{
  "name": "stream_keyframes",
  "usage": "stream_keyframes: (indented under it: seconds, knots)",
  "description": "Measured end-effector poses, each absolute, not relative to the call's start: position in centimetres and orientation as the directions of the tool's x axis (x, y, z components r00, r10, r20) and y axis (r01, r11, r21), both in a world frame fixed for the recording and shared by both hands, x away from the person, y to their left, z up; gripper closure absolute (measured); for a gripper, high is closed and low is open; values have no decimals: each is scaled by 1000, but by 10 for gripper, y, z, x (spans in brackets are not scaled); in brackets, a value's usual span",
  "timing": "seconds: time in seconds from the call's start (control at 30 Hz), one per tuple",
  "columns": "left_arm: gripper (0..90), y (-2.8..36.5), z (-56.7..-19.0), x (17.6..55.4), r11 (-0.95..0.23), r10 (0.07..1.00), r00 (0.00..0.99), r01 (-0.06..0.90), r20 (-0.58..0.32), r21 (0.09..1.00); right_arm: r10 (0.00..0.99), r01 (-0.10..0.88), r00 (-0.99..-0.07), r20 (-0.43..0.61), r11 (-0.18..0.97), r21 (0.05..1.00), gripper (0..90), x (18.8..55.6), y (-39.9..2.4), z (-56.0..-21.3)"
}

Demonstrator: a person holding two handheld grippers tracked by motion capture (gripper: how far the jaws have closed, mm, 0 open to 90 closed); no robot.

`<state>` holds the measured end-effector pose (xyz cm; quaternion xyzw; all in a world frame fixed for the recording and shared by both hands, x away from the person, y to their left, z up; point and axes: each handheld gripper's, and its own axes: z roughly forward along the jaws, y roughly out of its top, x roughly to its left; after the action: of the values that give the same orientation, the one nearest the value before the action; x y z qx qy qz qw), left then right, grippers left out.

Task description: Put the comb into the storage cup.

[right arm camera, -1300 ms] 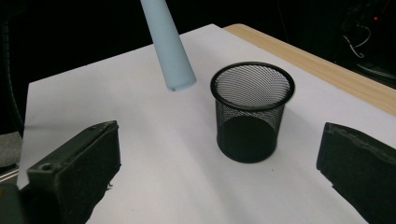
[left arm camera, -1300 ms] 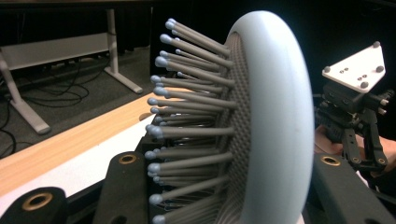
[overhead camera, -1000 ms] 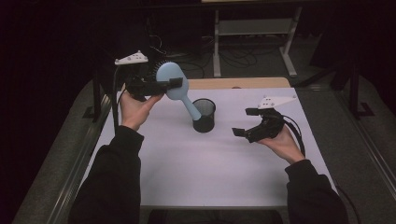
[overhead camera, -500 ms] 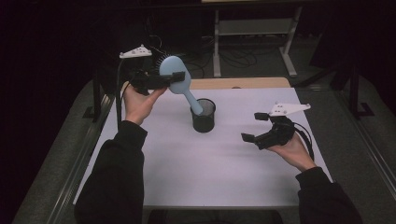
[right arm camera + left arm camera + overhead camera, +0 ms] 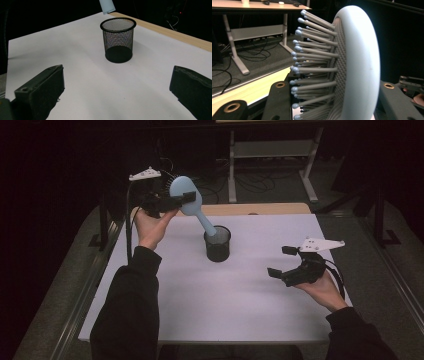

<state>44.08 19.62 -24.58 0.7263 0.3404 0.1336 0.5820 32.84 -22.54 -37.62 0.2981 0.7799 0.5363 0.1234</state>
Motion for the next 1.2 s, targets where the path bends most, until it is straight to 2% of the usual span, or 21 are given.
stream_keyframes:
  seconds: [1.2]
  knots:
    - [513,169,-266,455,-122,679,716,329,-163,936,663,366,-735,141,213,906,0,306,-262,-404]
